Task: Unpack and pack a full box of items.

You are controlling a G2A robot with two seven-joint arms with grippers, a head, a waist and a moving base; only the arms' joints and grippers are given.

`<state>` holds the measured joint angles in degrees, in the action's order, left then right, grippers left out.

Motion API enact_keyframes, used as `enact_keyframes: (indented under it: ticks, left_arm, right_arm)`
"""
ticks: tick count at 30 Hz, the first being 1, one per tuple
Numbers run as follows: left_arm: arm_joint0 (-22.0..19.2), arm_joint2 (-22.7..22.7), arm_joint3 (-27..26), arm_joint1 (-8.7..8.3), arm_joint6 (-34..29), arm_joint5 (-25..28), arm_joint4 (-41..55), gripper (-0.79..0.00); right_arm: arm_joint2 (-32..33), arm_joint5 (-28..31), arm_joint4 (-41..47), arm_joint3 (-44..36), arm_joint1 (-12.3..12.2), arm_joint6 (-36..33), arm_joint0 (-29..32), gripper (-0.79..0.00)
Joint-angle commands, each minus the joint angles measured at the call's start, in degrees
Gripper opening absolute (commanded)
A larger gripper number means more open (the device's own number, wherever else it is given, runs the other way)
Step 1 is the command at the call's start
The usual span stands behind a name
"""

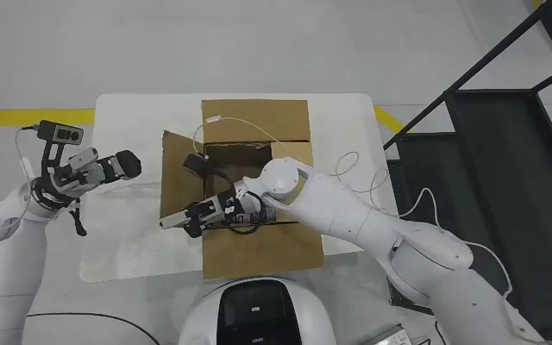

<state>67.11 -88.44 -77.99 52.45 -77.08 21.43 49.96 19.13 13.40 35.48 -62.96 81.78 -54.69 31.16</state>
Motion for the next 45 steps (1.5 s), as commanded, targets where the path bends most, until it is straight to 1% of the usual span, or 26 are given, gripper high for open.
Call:
enact_keyframes:
  ticks: [1, 3, 5, 6, 9, 12, 16, 20, 24, 26, 30, 34, 38, 42, 45]
  left_arm:
    - [0.48, 0.34, 0.32, 0.06, 0.05, -0.78, -0.09, 0.000]
    - [0.33, 2.18, 1.07, 0.28, -0.48, -2.02, -1.19, 0.000]
    - [-0.56, 4.32, 3.04, 0.48, -1.76, -3.07, -3.22, 0.000]
    - [-1.30, 5.40, 4.23, 0.67, -1.20, -3.21, -4.20, 0.000]
    - [-3.93, 8.65, 8.14, 1.25, 0.08, -3.08, -7.62, 0.000]
    - [-6.49, 11.41, 12.14, 1.84, 0.43, -2.85, -9.80, 0.000]
    - [-9.02, 13.64, 16.78, 2.55, 1.28, -1.84, -10.87, 0.000]
    - [-10.49, 15.61, 20.41, 3.14, 1.74, -0.61, -12.56, 0.000]
    - [-11.78, 18.39, 23.62, 3.87, 2.82, 0.37, -15.82, 0.000]
    - [-12.29, 19.91, 25.03, 4.41, 3.00, 0.39, -16.01, 0.000]
    - [-13.67, 22.51, 27.46, 5.44, 3.07, 0.91, -16.47, 0.000]
    - [-15.12, 24.41, 28.83, 6.37, 2.80, 1.19, -16.14, 0.000]
    - [-16.52, 25.41, 29.68, 7.02, 2.22, 1.65, -15.76, 0.000]
    - [-17.36, 23.93, 29.38, 6.73, 1.22, 2.55, -14.97, 0.000]
    - [-17.08, 21.46, 26.31, 5.94, 0.00, 2.34, -14.04, 0.000]
  right_arm:
    - [-0.89, -0.21, -1.75, 1.51, 1.47, 0.84, -0.97, 0.000]
    - [-1.30, -0.59, -3.43, 3.15, 2.62, 1.43, -1.87, 0.000]
    - [-0.77, -0.42, -3.46, 4.61, 3.13, 1.29, -2.02, 0.000]
    - [-0.54, -0.52, -3.62, 5.01, 3.27, 1.12, -1.95, 0.000]
    - [0.66, -0.83, -4.50, 5.64, 3.08, 0.84, -1.59, 0.000]
    - [2.85, -0.75, -5.24, 5.28, 2.00, 0.25, -0.74, 0.000]
    - [7.54, -0.78, -7.31, 3.14, -0.95, 0.38, 1.53, 0.000]
    - [14.94, -1.34, -9.71, -1.39, -5.37, 0.68, 6.25, 0.000]
    - [24.35, -3.80, -13.04, -9.28, -10.26, 0.54, 13.64, 0.000]
    - [29.38, -5.54, -14.76, -13.97, -12.47, 0.41, 18.08, 0.000]
    - [38.34, -8.76, -17.02, -23.01, -15.83, -0.15, 27.15, 0.000]
    - [44.39, -10.40, -17.68, -29.08, -17.67, -0.46, 33.98, 0.000]
    - [47.43, -10.79, -17.80, -32.25, -18.51, -0.79, 37.61, 0.000]
    - [49.09, -10.90, -18.33, -34.36, -19.01, -1.28, 39.46, 0.000]
    - [50.31, -10.88, -18.38, -35.36, -19.34, -1.72, 40.51, 0.000]
